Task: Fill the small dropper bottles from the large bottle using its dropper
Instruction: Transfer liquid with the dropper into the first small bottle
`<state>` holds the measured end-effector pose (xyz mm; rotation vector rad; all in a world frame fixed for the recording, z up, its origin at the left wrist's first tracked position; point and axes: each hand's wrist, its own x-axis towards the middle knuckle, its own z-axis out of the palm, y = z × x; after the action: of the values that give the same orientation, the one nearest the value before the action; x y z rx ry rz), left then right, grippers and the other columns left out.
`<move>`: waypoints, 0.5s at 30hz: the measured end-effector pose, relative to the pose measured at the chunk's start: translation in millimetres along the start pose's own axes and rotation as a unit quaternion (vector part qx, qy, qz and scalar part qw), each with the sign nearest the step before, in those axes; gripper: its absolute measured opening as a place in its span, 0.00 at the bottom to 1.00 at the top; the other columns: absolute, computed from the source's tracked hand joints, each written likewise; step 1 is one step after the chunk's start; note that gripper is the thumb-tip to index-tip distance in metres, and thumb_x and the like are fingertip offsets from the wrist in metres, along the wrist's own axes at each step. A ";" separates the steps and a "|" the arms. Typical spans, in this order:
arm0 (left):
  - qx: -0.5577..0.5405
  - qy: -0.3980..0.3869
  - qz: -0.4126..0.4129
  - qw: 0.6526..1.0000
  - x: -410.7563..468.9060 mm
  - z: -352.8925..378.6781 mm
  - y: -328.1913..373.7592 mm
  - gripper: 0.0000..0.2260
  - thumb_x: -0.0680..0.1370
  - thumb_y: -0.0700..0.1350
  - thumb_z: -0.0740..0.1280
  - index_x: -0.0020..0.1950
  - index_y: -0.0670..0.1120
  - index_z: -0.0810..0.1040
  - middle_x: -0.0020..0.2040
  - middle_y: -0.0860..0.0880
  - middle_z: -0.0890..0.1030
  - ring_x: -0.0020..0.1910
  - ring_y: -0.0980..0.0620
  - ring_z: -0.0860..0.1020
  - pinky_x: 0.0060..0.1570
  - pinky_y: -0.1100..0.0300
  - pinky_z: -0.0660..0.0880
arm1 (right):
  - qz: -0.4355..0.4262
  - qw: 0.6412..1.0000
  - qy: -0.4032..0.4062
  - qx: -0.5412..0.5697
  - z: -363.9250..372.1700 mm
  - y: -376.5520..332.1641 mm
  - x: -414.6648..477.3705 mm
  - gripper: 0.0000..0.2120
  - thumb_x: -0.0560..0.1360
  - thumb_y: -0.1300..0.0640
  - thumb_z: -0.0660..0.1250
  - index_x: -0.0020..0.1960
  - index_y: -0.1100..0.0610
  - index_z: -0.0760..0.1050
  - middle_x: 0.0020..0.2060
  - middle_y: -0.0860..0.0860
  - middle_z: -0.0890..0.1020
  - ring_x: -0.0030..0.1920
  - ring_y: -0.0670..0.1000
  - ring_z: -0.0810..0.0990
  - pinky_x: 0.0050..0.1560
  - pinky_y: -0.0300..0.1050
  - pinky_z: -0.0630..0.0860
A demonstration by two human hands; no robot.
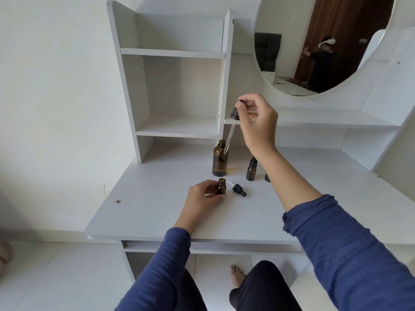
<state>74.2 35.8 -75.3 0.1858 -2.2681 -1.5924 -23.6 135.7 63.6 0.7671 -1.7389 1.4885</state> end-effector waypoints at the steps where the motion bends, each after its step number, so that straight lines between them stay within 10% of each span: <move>1: -0.002 0.002 0.000 1.000 -0.4 0.5 -0.4 0.12 0.70 0.36 0.72 0.53 0.44 0.80 0.45 0.50 0.81 0.43 0.62 0.77 0.42 0.80 0.71 | 0.008 1.000 -0.008 0.001 -1.0 2.4 -7.0 0.04 0.74 0.64 0.64 0.46 0.63 0.77 0.39 0.51 0.79 0.38 0.36 0.76 0.39 0.27 0.72; 15: -0.015 0.002 0.004 1.000 -0.9 0.9 2.2 0.10 0.70 0.35 0.71 0.46 0.48 0.80 0.40 0.56 0.80 0.37 0.69 0.77 0.41 0.78 0.72 | 0.063 0.996 -0.057 0.020 1.2 28.4 -48.8 0.04 0.73 0.66 0.65 0.45 0.61 0.77 0.37 0.50 0.80 0.37 0.41 0.78 0.41 0.33 0.76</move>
<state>75.0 37.6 -73.7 0.1720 -2.2382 -1.6184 -18.9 138.6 7.4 0.7878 -1.8776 1.5950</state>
